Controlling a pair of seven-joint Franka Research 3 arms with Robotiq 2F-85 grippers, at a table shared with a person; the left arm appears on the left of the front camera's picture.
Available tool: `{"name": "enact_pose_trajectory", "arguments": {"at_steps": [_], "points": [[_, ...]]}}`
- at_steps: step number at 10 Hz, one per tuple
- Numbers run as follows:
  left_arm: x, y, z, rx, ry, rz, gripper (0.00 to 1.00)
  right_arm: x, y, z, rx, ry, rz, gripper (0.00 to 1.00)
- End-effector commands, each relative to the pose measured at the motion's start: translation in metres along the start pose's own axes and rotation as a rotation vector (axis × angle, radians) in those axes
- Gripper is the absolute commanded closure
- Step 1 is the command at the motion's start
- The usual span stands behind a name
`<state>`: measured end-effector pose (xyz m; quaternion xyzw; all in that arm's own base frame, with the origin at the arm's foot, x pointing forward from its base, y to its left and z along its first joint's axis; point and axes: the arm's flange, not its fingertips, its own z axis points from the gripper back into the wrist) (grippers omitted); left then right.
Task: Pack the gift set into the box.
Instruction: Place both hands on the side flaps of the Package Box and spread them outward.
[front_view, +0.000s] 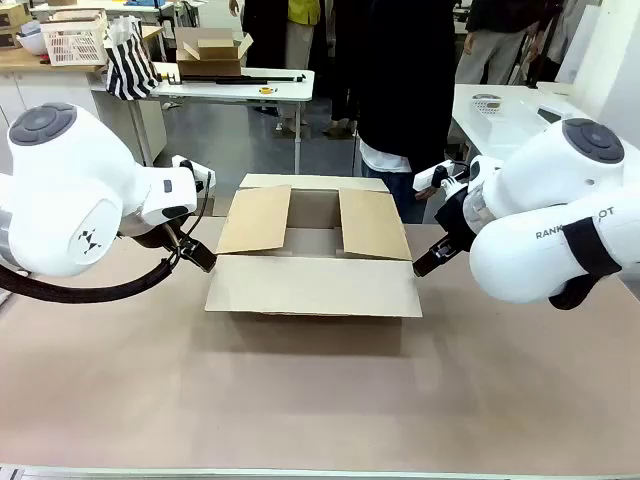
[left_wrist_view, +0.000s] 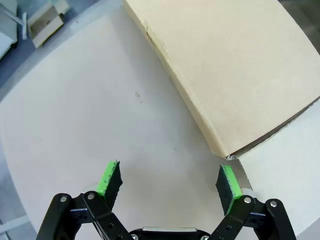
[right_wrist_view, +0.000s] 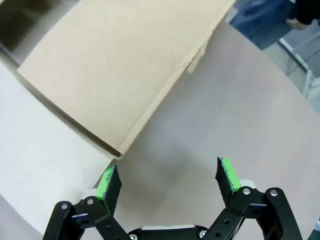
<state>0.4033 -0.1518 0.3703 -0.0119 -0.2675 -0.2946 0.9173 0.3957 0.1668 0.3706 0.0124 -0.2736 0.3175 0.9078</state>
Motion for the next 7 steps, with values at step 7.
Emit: {"name": "enact_pose_trajectory", "arguments": {"at_steps": [7], "points": [[0.0,0.0,0.0001,0.0,0.0,0.0,0.0,0.0,0.0001,0.0,0.0,0.0,0.0,0.0]]}}
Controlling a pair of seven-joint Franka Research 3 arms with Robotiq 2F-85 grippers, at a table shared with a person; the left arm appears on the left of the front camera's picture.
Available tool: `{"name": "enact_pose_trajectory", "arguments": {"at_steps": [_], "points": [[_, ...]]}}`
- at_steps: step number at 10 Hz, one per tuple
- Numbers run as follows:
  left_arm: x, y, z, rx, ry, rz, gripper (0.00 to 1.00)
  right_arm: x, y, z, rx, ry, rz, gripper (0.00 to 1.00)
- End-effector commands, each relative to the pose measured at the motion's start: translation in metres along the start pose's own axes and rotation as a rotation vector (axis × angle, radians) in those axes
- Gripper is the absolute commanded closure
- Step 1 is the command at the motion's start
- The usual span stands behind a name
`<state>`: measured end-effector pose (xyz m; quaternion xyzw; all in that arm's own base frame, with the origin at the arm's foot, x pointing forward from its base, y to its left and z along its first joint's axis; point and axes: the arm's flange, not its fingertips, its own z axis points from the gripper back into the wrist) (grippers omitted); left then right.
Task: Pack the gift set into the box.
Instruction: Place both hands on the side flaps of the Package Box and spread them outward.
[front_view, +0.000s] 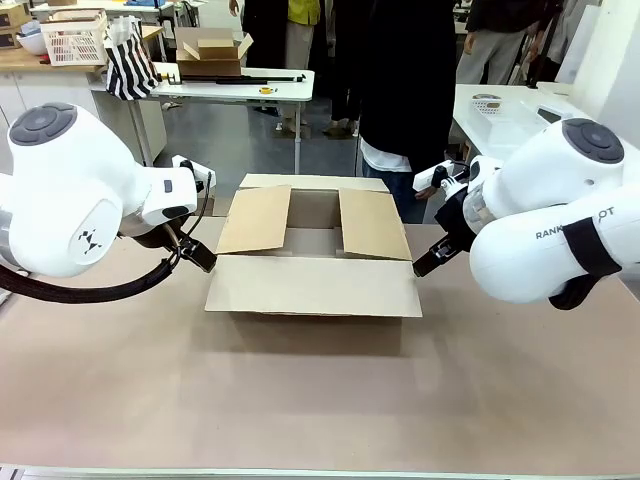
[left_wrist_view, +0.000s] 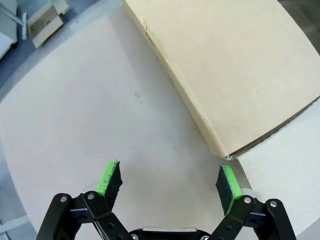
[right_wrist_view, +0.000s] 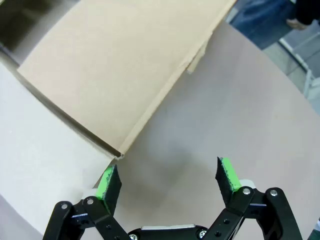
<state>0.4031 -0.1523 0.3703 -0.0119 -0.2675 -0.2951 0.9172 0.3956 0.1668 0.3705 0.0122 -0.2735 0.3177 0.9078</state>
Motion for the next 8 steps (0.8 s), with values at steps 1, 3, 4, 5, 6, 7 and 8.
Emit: {"name": "enact_pose_trajectory", "arguments": {"at_steps": [1,3,4,5,6,7,8], "points": [[0.0,0.0,0.0,0.0,0.0,0.001,0.0,0.0,0.0,0.0,0.0,-0.001,0.0,0.0],[0.0,0.0,0.0,0.0,0.0,0.001,0.0,0.0,0.0,0.0,0.0,-0.001,0.0,0.0],[0.0,0.0,0.0,0.0,0.0,0.001,0.0,0.0,0.0,0.0,0.0,-0.001,0.0,0.0],[0.0,0.0,0.0,0.0,0.0,0.0,0.0,0.0,0.0,0.0,0.0,0.0,0.0,0.0],[-0.004,0.004,0.026,-0.032,0.054,-0.032,0.0,-0.001,-0.007,0.035,-0.017,0.09,0.026,0.0],[-0.009,0.009,0.052,-0.036,0.154,-0.054,0.0,-0.001,-0.01,0.069,-0.004,0.166,0.037,0.0],[-0.015,0.014,0.085,-0.066,0.168,-0.084,0.0,0.0,-0.01,0.105,-0.027,0.219,0.0,0.0]]}}
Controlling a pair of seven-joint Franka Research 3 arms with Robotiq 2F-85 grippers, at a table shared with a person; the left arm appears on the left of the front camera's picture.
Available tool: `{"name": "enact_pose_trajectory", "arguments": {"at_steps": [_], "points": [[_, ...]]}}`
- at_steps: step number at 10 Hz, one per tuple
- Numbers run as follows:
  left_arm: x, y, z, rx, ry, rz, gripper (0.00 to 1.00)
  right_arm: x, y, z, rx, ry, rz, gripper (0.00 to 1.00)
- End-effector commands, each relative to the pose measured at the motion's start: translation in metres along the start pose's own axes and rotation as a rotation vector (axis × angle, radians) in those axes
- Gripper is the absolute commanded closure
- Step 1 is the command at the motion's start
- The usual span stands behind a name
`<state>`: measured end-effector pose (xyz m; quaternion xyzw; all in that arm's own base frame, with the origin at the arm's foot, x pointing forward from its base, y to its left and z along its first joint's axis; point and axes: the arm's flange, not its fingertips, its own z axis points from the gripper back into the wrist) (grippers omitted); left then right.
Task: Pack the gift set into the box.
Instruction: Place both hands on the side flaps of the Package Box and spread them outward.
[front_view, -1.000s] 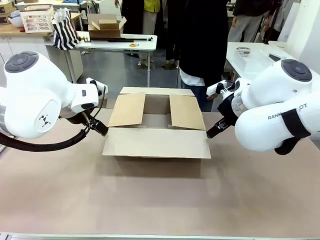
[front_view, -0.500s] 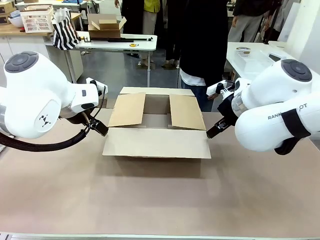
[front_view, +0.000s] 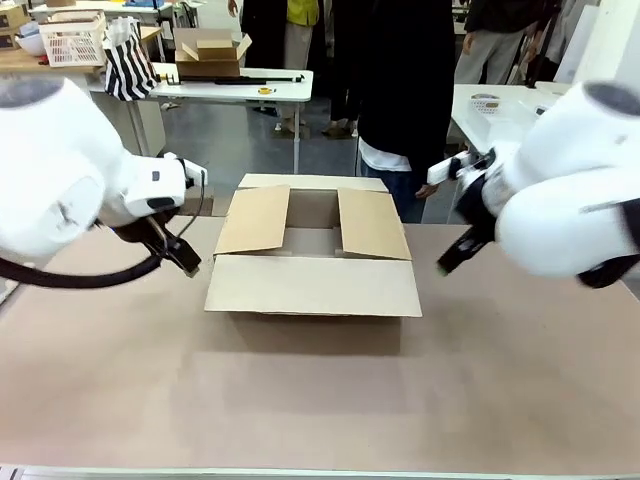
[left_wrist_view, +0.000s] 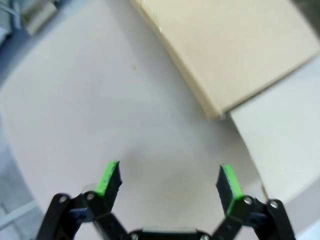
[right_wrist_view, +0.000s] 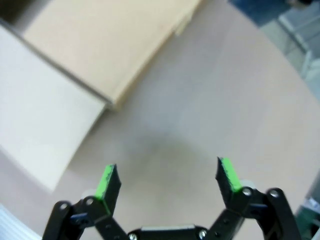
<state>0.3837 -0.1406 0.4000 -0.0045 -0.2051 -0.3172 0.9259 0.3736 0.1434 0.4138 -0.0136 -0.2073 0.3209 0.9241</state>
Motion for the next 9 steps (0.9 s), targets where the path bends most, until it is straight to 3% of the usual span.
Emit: {"name": "enact_pose_trajectory", "arguments": {"at_steps": [1,3,4,5,6,7,9], "points": [[-0.027,0.01,0.083,-0.03,0.086,-0.03,0.0,-0.007,0.003,0.086,-0.066,0.048,-0.034,0.0],[-0.044,0.004,0.142,-0.06,-0.18,-0.074,0.0,-0.015,0.016,0.13,-0.094,-0.108,-0.049,0.0],[-0.041,-0.001,0.148,-0.058,-0.413,-0.043,0.0,-0.014,-0.002,0.08,-0.043,0.018,-0.028,0.0],[-0.021,0.007,0.119,-0.022,-0.044,-0.04,0.0,-0.014,-0.002,0.08,-0.043,0.018,-0.028,0.0],[-0.021,0.007,0.119,-0.022,-0.044,-0.04,0.0,-0.02,0.004,0.127,-0.074,-0.045,-0.036,0.0],[-0.023,0.007,0.169,-0.019,-0.208,-0.026,0.0,-0.024,-0.014,0.112,0.167,-0.048,-0.144,0.0],[-0.025,0.021,0.154,-0.567,-0.094,-0.104,0.0,-0.031,-0.027,0.123,0.594,-0.155,-0.434,0.0]]}}
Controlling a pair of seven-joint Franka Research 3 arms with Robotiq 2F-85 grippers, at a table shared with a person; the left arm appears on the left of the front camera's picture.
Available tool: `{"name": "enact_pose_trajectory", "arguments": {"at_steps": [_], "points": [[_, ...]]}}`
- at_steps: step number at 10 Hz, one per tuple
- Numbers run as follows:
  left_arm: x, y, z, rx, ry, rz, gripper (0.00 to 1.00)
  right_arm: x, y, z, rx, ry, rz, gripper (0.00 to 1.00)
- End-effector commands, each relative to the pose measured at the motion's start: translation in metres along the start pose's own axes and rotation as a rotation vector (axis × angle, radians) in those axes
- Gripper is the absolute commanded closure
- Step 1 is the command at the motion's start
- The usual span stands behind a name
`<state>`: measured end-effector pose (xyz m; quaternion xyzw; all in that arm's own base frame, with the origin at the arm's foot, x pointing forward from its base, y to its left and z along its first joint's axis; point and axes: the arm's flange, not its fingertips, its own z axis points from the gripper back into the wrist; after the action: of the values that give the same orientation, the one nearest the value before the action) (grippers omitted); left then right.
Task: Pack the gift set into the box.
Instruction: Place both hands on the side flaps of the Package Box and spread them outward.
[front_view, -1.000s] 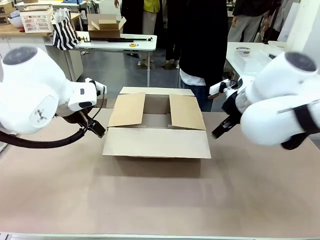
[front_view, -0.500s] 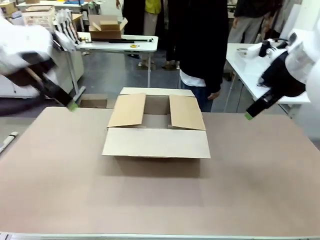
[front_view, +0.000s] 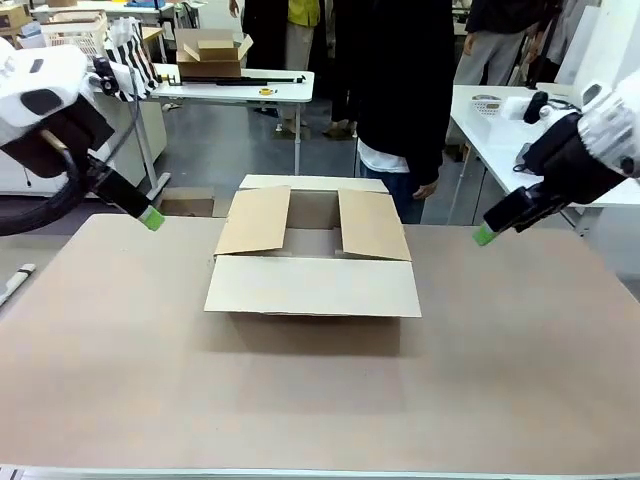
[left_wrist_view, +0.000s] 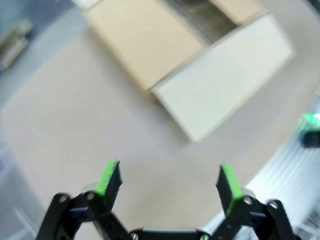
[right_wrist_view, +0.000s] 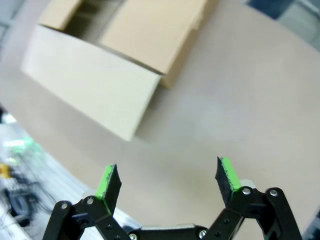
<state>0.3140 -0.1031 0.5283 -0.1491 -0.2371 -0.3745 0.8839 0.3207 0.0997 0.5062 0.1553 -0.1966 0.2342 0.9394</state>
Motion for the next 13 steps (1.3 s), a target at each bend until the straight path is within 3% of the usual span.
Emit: {"name": "enact_pose_trajectory", "arguments": {"at_steps": [1,2,3,4,5,6,7,8,11,12,13], "points": [[-0.001,0.025,0.007,-0.387,0.123,0.136,0.0,-0.005,-0.018,0.024,0.46,-0.082,-0.333,0.0],[-0.001,0.032,0.009,-0.512,0.216,0.306,0.0,-0.012,-0.036,0.036,0.578,-0.119,-0.461,0.0],[-0.001,0.04,0.012,-0.652,0.199,0.41,0.0,-0.021,-0.066,0.046,0.748,-0.241,-0.561,0.0],[-0.01,0.052,0.014,-0.772,0.118,0.475,0.0,-0.028,-0.086,0.048,0.857,-0.301,-0.615,0.0],[-0.017,0.064,0.016,-0.89,-0.029,0.526,0.0,-0.03,-0.097,0.045,0.901,-0.35,-0.668,0.0],[-0.023,0.072,0.017,-0.933,-0.149,0.587,0.0,-0.027,-0.101,0.037,0.933,-0.36,-0.673,0.0],[-0.026,0.077,0.016,-0.86,-0.204,0.649,0.0,-0.022,-0.099,0.028,0.882,-0.369,-0.669,0.0],[-0.023,0.063,0.022,-0.876,-0.013,0.458,0.0,-0.035,-0.102,0.059,0.81,-0.261,-0.583,0.0],[-0.023,0.063,0.022,-0.876,-0.013,0.458,0.0,-0.035,-0.102,0.059,0.81,-0.261,-0.583,0.0],[-0.024,0.066,0.019,-0.89,-0.031,0.518,0.0,-0.035,-0.102,0.059,0.81,-0.261,-0.583,0.0],[-0.014,0.054,0.03,-0.762,0.025,0.517,0.0,-0.035,-0.102,0.059,0.81,-0.261,-0.583,0.0]]}}
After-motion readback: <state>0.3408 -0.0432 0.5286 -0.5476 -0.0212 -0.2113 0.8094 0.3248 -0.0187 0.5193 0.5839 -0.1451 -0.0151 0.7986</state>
